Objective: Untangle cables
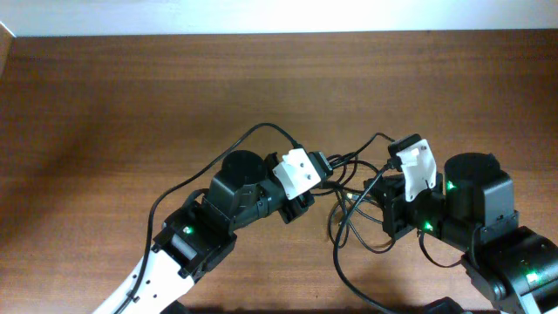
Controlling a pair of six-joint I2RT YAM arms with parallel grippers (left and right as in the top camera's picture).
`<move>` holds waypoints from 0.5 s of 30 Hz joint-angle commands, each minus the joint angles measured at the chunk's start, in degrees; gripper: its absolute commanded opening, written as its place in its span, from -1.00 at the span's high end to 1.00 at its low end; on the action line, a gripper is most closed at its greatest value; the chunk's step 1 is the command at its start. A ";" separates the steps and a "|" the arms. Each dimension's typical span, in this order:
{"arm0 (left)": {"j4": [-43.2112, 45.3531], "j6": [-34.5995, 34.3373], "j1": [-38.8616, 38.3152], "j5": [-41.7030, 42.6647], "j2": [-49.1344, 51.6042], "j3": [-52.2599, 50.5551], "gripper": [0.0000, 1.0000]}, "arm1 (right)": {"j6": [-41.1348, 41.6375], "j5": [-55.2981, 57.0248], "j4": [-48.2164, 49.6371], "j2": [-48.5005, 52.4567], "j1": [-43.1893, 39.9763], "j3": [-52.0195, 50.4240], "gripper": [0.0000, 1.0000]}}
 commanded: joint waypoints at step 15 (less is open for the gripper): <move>11.34 -4.59 0.04 23.96 -0.35 0.66 1.00 | 0.02 3.23 1.25 -0.22 -0.35 1.53 0.92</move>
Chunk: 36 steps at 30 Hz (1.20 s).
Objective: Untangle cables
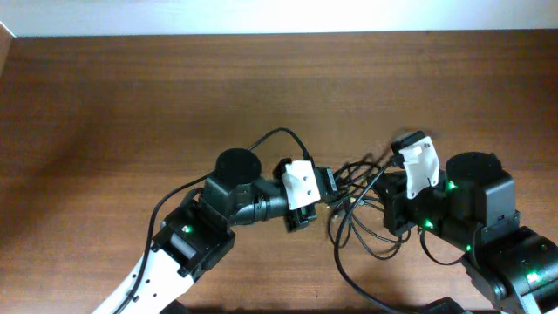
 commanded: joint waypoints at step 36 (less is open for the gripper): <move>9.90 -69.22 -0.33 -27.39 -0.35 0.72 1.00 | 4.98 7.21 -3.91 0.70 -0.35 1.49 -0.32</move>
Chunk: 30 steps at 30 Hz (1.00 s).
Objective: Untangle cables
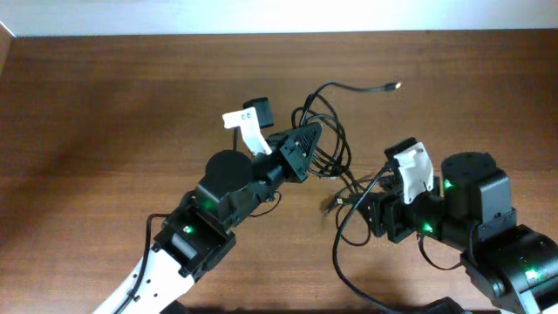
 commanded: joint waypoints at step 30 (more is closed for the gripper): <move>-3.78 36.76 -1.60 19.04 -2.16 0.72 1.00 | 11.17 5.73 8.87 0.11 -0.35 1.09 -0.33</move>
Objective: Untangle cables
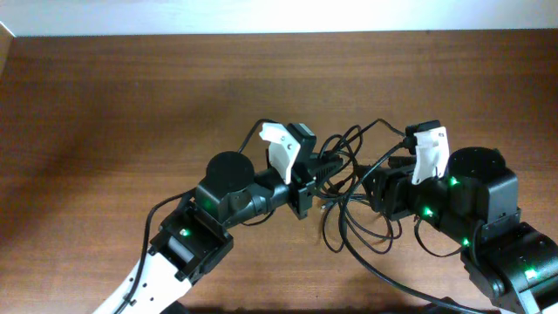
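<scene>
A bundle of thin black cables point(349, 166) lies tangled on the brown table between my two grippers. Its loops point(344, 234) trail toward the front edge, and one strand arcs up to a plug end point(404, 133). My left gripper point(324, 168) reaches in from the left and is shut on the bundle's left side. From the right, my right gripper point(380, 185) is shut on strands at the bundle's right side. The fingertips of both are partly hidden by cable and by the wrists.
The wooden table point(131, 96) runs to a pale wall along the far edge. A long cable strand point(384, 283) runs off toward the front right under the right arm.
My left gripper has come down and to the right from the far middle with the bundle, which is now bunched close to the right gripper. The right gripper has shifted slightly up and right.
Both grippers were close together at the tangle in the table's middle. Then the left gripper sat lower and nearer the strands. Then it was raised toward the far side with the cables stretched from the right gripper. Now the bundle is back between the two.
</scene>
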Controlling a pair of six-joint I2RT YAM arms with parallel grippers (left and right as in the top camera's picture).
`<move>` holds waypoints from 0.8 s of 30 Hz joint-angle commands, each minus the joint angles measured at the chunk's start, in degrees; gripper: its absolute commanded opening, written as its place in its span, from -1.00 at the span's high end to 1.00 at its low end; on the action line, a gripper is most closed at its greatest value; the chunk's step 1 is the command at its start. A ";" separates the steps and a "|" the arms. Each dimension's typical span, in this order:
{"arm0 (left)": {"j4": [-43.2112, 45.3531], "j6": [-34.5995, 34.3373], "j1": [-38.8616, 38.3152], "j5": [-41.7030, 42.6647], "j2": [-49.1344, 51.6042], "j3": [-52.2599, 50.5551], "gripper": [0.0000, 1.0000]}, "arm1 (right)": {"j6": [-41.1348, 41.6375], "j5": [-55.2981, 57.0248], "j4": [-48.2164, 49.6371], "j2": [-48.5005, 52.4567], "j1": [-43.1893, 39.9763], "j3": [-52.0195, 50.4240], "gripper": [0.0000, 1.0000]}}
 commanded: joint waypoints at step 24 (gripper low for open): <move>-2.40 0.83 -2.19 -2.58 -1.09 0.72 1.00 | 0.26 2.10 1.70 -0.02 -0.35 1.09 -0.33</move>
